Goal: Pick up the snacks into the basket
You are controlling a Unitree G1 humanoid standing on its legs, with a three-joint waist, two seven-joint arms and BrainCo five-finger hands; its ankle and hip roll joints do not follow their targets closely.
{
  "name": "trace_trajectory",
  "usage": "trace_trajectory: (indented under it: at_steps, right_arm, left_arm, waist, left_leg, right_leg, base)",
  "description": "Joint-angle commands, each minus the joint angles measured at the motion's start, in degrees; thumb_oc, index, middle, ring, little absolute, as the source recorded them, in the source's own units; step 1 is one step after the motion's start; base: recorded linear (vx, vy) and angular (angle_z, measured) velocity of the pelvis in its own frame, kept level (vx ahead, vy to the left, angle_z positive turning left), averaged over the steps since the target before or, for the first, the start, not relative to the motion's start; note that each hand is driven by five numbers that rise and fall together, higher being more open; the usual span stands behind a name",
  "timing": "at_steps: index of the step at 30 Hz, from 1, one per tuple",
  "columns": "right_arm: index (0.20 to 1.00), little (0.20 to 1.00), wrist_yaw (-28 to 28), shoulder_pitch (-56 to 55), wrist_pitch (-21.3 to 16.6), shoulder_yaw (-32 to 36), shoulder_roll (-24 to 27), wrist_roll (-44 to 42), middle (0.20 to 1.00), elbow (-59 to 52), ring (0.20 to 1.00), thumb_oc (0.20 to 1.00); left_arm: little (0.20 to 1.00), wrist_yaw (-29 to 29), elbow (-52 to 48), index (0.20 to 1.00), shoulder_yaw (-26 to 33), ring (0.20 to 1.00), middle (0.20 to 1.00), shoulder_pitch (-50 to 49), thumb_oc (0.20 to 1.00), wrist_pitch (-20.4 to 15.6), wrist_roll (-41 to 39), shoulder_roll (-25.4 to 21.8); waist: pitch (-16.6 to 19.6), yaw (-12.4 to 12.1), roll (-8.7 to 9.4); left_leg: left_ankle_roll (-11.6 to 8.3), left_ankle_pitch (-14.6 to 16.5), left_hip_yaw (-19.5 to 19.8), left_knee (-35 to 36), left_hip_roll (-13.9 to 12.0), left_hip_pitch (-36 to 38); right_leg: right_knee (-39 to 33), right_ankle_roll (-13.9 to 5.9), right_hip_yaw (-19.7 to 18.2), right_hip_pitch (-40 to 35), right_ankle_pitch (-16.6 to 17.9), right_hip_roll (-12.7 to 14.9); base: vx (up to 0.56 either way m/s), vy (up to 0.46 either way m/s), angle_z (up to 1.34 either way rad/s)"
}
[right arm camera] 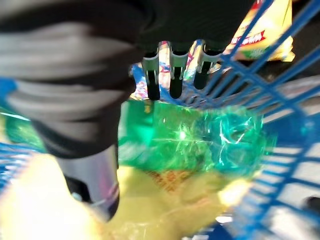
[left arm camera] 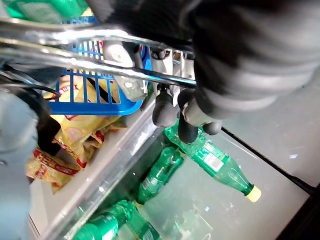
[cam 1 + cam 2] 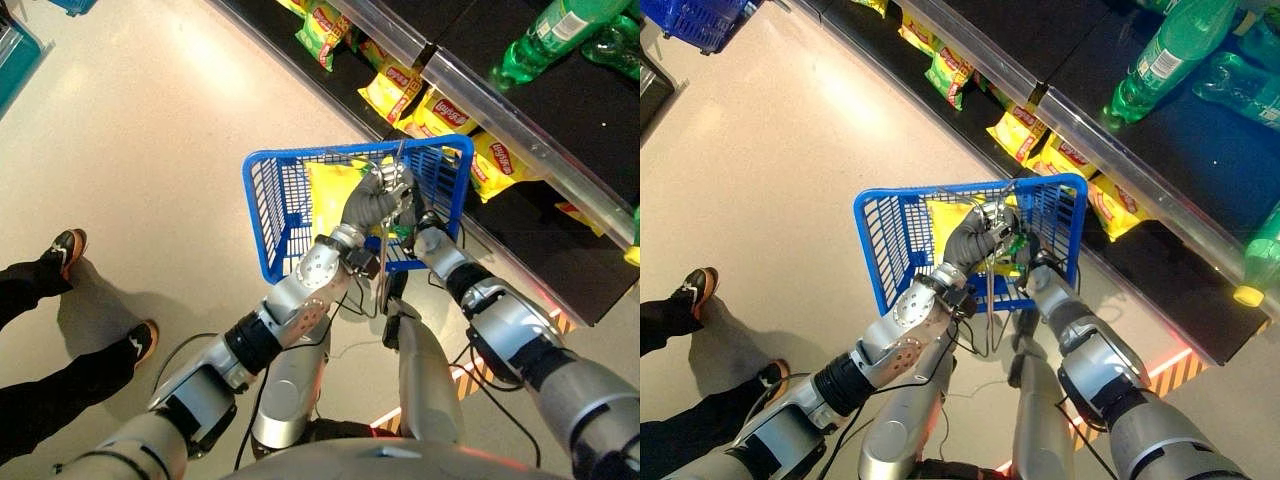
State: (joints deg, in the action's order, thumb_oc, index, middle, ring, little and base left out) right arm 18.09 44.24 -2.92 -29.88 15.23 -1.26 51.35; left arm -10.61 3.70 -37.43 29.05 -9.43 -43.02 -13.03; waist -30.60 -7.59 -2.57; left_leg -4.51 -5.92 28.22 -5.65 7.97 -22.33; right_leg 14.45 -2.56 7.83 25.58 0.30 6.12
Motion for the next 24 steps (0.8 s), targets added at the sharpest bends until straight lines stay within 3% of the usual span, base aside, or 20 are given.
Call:
trace_trajectory:
  at_steps: [1,8,14,19,21,24]
  right_arm:
    - [1.0,1.0,-0.4,-3.5,-4.5,1.8,0.3,-0.2,1.0,-10.3,1.0,1.0]
    - [1.0,1.0,-9.1,-25.8,-8.4,12.1,9.1,-3.6,1.0,-38.6,1.0,1.0]
    - [1.0,1.0,-17.3,-38.1,-11.3,19.7,11.1,-13.2,1.0,-49.6,1.0,1.0]
    - [1.0,1.0,-22.7,-46.3,-10.4,24.8,10.7,-21.8,1.0,-46.1,1.0,1.0]
    - [1.0,1.0,-21.3,-47.4,-10.5,26.7,9.8,-19.1,1.0,-42.1,1.0,1.0]
    - [1.0,1.0,-15.4,-46.8,-9.4,28.9,7.9,-11.7,1.0,-21.7,1.0,1.0]
  left_arm:
    - [0.2,0.3,-10.9,0.2,7.4,0.2,0.2,2.9,0.2,-5.7,7.4,2.8]
    - [0.2,-0.7,-6.1,0.2,17.7,0.2,0.2,-7.3,0.2,-5.2,14.2,-1.8]
    - [0.2,1.4,-2.6,0.2,23.4,0.2,0.2,-15.2,0.2,-4.9,14.6,-2.8]
    - [0.2,3.7,6.3,0.2,28.3,0.2,0.2,-22.2,0.2,-3.7,15.5,-2.8]
    - [0.2,4.4,11.0,0.2,30.2,0.2,0.2,-24.2,0.2,-3.4,16.1,-2.4]
    - [0.2,5.2,20.0,0.2,33.8,0.2,0.2,-27.8,0.2,-3.2,15.9,-0.5]
  waist:
    - [1.4,1.2,1.9]
    - [5.6,3.7,5.54]
    - [10.0,5.2,6.73]
    - [15.1,6.6,6.5]
    - [17.3,7.0,5.98]
    - [21.1,7.2,4.62]
  left_leg:
    - [3.89,4.4,-4.0,0.8,3.5,5.9]
    - [3.75,5.2,-4.9,1.8,2.0,8.4]
    - [3.27,4.5,-5.5,4.7,0.5,11.3]
    - [2.69,3.5,-6.4,8.3,-1.1,15.5]
    - [2.57,3.2,-7.1,9.4,-1.7,16.6]
    - [2.67,3.6,-8.7,10.2,-2.5,19.0]
  right_leg:
    - [-3.6,-3.67,-3.4,-3.8,-1.2,-0.3]
    - [-5.9,-3.95,-3.3,-7.3,-1.2,-0.2]
    - [-8.6,-4.06,-3.5,-10.1,-1.0,-0.9]
    - [-11.8,-4.18,-3.5,-14.5,-0.6,-1.8]
    - [-13.2,-4.37,-3.7,-15.8,-0.1,-2.0]
    - [-15.8,-4.57,-4.9,-18.7,0.8,-2.5]
  base:
    - [0.04,0.001,-0.07]
    - [0.05,-0.022,-0.07]
    - [0.06,-0.012,-0.15]
    - [0.1,-0.034,-0.14]
    - [0.08,-0.02,-0.01]
    - [0.09,-0.01,-0.18]
